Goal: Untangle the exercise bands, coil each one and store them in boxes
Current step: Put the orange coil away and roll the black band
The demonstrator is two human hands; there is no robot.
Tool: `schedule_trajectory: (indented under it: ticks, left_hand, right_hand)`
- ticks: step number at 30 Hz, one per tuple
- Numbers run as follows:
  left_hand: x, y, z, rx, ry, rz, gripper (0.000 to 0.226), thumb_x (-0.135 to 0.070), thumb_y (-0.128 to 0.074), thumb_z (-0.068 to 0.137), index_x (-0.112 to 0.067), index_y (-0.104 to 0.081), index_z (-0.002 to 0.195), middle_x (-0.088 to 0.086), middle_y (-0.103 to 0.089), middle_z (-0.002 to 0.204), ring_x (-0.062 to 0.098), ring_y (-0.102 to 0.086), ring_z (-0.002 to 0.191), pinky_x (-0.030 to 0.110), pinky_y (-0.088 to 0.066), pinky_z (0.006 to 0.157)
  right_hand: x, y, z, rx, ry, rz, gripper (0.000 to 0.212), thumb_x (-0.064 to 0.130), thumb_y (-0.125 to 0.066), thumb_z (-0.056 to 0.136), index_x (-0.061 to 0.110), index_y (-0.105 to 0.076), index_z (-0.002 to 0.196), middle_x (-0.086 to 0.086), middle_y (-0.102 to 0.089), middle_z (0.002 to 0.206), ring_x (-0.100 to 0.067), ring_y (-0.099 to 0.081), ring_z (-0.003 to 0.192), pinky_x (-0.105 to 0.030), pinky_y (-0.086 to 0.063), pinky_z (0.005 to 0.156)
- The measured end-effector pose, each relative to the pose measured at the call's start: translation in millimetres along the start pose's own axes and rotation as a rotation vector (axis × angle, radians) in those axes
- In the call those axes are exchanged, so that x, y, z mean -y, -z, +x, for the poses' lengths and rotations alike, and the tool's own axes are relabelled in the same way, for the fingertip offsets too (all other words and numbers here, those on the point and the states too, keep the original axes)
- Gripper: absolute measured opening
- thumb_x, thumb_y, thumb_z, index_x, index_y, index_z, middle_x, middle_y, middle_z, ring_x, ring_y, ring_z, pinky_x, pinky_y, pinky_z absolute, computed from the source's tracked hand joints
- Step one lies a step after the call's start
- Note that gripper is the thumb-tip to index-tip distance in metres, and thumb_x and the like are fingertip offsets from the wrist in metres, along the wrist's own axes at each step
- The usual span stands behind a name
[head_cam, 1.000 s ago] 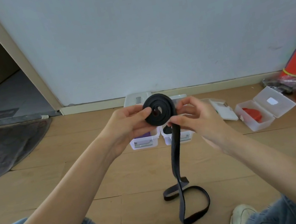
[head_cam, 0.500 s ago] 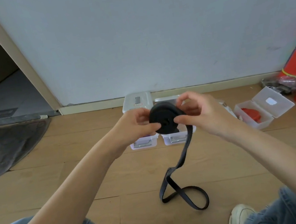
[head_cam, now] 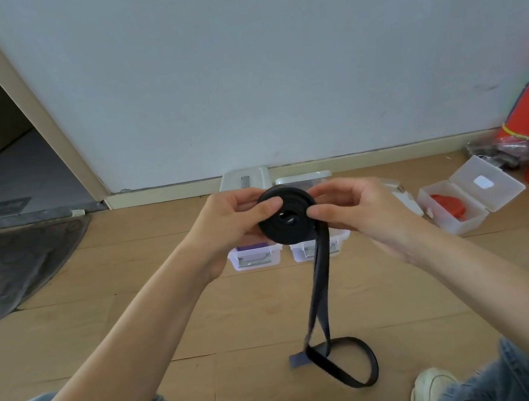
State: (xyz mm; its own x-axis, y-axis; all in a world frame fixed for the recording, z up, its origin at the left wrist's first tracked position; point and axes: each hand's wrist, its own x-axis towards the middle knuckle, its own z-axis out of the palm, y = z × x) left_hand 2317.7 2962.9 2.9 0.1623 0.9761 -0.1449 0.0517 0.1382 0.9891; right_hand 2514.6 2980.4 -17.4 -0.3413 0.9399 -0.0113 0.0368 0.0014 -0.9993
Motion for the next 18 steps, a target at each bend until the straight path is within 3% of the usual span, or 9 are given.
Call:
schedule_trajectory:
  ticks: [2, 7, 14, 18]
  left_hand:
    - [0.4, 0.0, -0.6, -0.005, 0.001, 0.009, 0.020, -0.014, -0.064, 0.085, -0.008, -0.067, 0.103, 0.004, -0.075, 0.090, 0.016, -0.072, 0.078, 0.020, -0.054, 0.060]
    - [-2.7, 1.8, 0.6, 0.039, -0.026, 0.039, 0.019, -0.014, -0.065, 0.084, -0.012, -0.067, 0.102, 0.002, -0.075, 0.091, 0.013, -0.071, 0.081, 0.018, -0.054, 0.062]
    - [2.9, -1.3, 1.5, -0.052, -0.049, -0.042, 0.012, -0.014, -0.063, 0.086, -0.013, -0.068, 0.097, 0.003, -0.075, 0.086, 0.013, -0.071, 0.077, 0.017, -0.053, 0.058]
    - [10.1, 3.1, 0.7, 0.073, 0.057, -0.007, 0.016, -0.012, -0.063, 0.086, -0.012, -0.066, 0.102, 0.003, -0.074, 0.091, 0.014, -0.071, 0.084, 0.018, -0.054, 0.066]
  right_hand:
    - [0.3, 0.9, 1.6, -0.010, -0.011, -0.015, 0.025, 0.015, -0.076, 0.070, 0.013, -0.070, 0.094, -0.002, -0.074, 0.092, -0.018, -0.071, 0.084, -0.017, -0.053, 0.070]
    - [13.1, 14.2, 3.4, 0.048, 0.004, -0.080, 0.036, 0.036, -0.077, 0.051, 0.023, -0.072, 0.084, 0.002, -0.074, 0.087, -0.010, -0.069, 0.084, -0.015, -0.051, 0.072]
    - [7.0, 3.2, 1.6, 0.034, 0.135, -0.219, 0.021, 0.016, -0.074, 0.075, 0.023, -0.058, 0.088, 0.002, -0.073, 0.088, -0.014, -0.070, 0.084, -0.020, -0.054, 0.074]
    - [3.7, 2.5, 1.3, -0.009, 0.148, -0.300, 0.022, 0.009, -0.076, 0.074, 0.023, -0.061, 0.082, 0.000, -0.072, 0.083, -0.015, -0.070, 0.080, -0.021, -0.053, 0.075]
